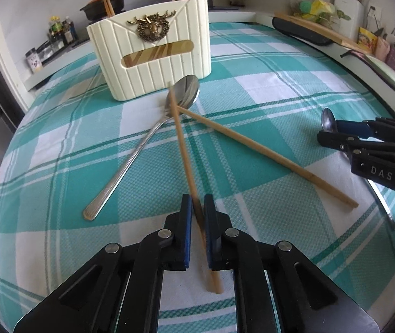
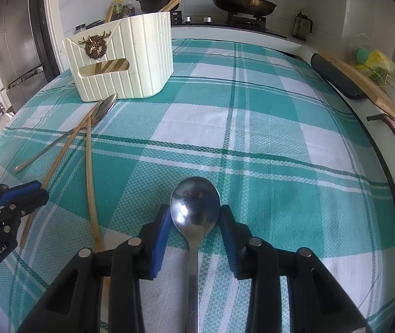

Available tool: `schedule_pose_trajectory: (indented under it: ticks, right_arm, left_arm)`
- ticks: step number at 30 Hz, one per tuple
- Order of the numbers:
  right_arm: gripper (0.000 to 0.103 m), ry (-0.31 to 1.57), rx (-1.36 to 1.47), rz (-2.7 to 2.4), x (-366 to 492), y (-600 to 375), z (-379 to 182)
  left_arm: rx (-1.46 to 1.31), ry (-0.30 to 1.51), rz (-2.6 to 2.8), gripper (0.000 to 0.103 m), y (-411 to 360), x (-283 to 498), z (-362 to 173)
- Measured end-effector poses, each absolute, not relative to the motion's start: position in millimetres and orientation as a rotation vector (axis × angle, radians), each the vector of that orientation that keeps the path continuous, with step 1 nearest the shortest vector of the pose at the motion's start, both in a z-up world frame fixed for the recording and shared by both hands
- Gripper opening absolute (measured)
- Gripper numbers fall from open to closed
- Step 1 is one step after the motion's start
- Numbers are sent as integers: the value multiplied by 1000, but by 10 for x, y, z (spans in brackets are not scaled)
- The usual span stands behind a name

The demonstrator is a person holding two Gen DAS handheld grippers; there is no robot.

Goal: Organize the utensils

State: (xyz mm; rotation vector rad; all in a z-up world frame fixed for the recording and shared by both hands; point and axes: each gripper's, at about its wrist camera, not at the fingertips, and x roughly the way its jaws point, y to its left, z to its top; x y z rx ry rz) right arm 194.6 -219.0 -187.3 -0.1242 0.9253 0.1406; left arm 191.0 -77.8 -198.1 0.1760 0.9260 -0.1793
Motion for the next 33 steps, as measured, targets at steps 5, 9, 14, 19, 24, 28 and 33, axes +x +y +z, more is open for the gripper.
schedule_pose_trajectory:
  ticks: [5, 9, 14, 19, 24, 28, 33]
  right_arm:
    - [36, 922, -124, 135, 1911, -2207, -1874]
    - [36, 920, -125, 134, 1908, -2210, -1875]
    - [36, 918, -119, 132, 1904, -2216, -1875]
    - [36, 918, -123, 129, 1903, -2211, -1877]
    - [36, 948, -123, 139, 1943, -2220, -1862]
    - [36, 983, -144, 154, 1988, -2199, -1852]
    - [36, 1008, -161, 161, 2013, -2195, -1843]
  left_arm:
    - [155, 942, -181, 4, -397, 1648, -1991]
    - [151, 946, -156, 4, -95, 1398, -1980]
    - [103, 965, -110, 4, 250, 1178, -1968]
    - [55, 991, -112, 6, 447, 1133, -1957]
    - [-87, 1041, -209, 47, 645, 1324, -1894]
    - [-20, 1053, -233, 61, 634, 1665, -1805]
    - [139, 1158, -281, 66, 462, 2018, -1980]
